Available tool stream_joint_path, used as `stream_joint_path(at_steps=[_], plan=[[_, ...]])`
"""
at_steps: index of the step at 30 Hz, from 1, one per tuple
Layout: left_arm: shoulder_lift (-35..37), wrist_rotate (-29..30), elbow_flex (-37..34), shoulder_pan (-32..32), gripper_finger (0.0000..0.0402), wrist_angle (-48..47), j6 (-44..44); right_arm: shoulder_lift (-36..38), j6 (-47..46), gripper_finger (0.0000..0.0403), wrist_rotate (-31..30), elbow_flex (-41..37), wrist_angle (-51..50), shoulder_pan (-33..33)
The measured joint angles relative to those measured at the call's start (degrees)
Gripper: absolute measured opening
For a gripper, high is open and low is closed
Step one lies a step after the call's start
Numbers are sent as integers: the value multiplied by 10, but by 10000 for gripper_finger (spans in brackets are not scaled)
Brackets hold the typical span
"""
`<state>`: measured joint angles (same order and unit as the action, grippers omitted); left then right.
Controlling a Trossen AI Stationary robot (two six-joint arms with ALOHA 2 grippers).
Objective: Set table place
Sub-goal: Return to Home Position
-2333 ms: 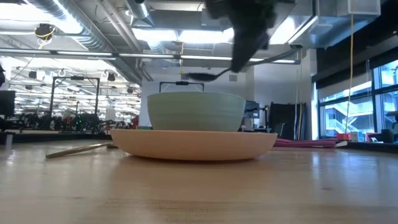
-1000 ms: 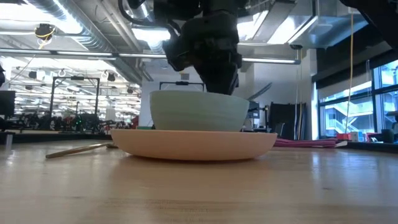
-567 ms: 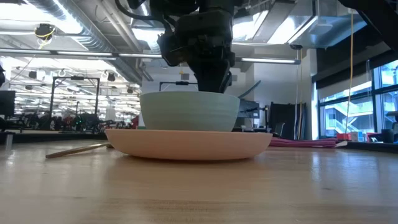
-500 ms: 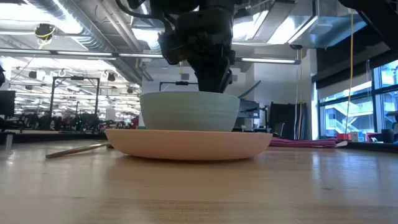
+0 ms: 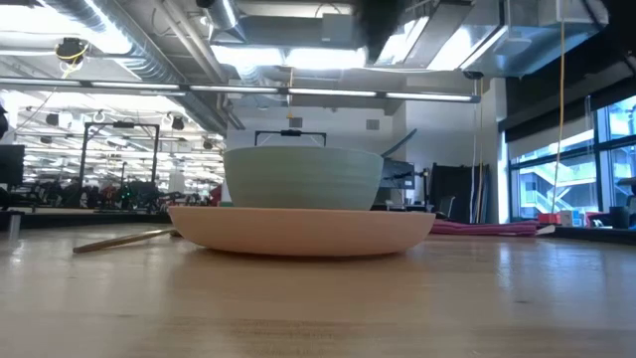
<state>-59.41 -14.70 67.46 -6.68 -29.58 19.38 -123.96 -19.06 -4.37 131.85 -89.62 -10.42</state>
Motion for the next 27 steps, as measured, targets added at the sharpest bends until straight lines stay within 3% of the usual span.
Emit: stream_joint_path(at_steps=[7,11,16,22,27], plan=[[85,6,0,-13,9,-116,0,176,-62,81,-103,-36,-4,-44],[139,6,0,-14,14,-169,0,251,-65,81,-108,-37,7,-75],[183,17,0,-14,21,-177,-4,321,-133,81,-112,-37,19,-100],[226,46,0,-14,31,-191,11,384,-117,81,-142,-41,-2,-121],[287,48,0,-14,40,-273,42,449,-121,81,-175,-108,-2,-150]])
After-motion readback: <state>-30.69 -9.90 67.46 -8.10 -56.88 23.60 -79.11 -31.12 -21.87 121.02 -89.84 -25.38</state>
